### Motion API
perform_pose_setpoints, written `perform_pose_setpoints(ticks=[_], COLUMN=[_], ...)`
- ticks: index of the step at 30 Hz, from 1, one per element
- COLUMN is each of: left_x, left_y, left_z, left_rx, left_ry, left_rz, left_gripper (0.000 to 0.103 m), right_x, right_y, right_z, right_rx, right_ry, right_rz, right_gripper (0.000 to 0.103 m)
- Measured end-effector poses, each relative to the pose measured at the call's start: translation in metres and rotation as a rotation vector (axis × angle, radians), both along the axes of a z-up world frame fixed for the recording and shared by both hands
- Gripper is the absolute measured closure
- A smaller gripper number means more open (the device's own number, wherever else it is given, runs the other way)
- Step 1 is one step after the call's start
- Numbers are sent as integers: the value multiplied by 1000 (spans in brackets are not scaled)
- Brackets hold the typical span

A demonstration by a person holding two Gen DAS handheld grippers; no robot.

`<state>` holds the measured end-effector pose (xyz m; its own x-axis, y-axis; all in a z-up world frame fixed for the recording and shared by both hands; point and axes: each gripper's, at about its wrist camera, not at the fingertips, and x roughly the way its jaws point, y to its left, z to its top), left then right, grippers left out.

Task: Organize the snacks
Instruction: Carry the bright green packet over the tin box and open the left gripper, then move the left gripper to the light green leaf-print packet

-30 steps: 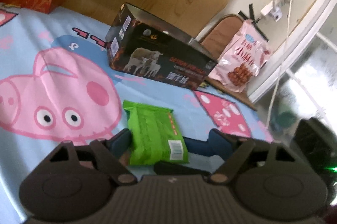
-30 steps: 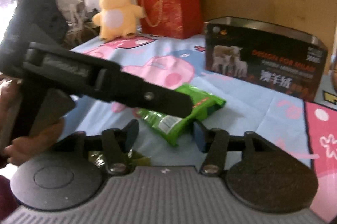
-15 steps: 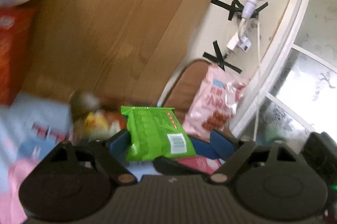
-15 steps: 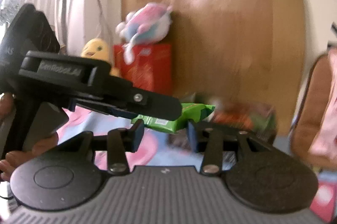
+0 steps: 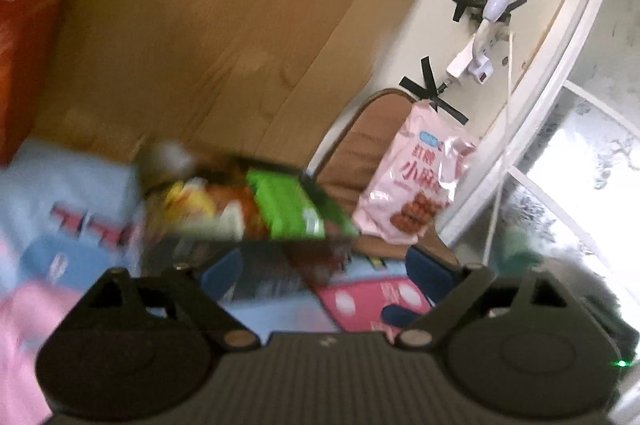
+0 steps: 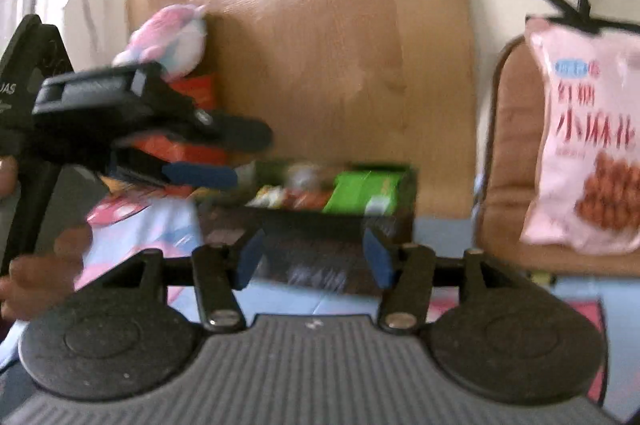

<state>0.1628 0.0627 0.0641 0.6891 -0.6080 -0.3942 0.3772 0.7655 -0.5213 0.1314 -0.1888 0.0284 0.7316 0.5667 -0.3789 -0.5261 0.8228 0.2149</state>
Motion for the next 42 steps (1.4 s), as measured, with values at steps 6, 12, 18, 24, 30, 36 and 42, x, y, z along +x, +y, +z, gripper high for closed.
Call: perform_pose_setpoints(ticks=[6, 12, 18, 24, 30, 36, 42], left_x=[-73, -128, -148, -154, -155, -157, -158], left_y=[44, 48, 42, 28, 32, 31, 35], left_z=[-15, -35, -65, -76, -79, -79, -80], left_rx=[-41, -58, -124, -126, -157, -156, -181], left_ry=[76, 145, 234, 215, 211, 201, 207], left_rz=[11, 9, -1, -15, -27, -33, -19], left_gripper=[10, 10, 9, 4, 4, 4, 8], right_x=[-50, -83, -102, -105, -97, -94, -83], right_y=[-6, 13, 34, 41, 26, 9, 22], right_z=[-10, -10, -17, -24, -29, -33, -45], right_rx=[58, 12, -35, -17, 122, 241, 318], right_ry=[148, 216, 262, 310, 424, 524, 626], right_rz=[257, 408, 487, 458, 404, 321, 313], right_gripper=[42, 41, 41, 40, 42, 42, 71])
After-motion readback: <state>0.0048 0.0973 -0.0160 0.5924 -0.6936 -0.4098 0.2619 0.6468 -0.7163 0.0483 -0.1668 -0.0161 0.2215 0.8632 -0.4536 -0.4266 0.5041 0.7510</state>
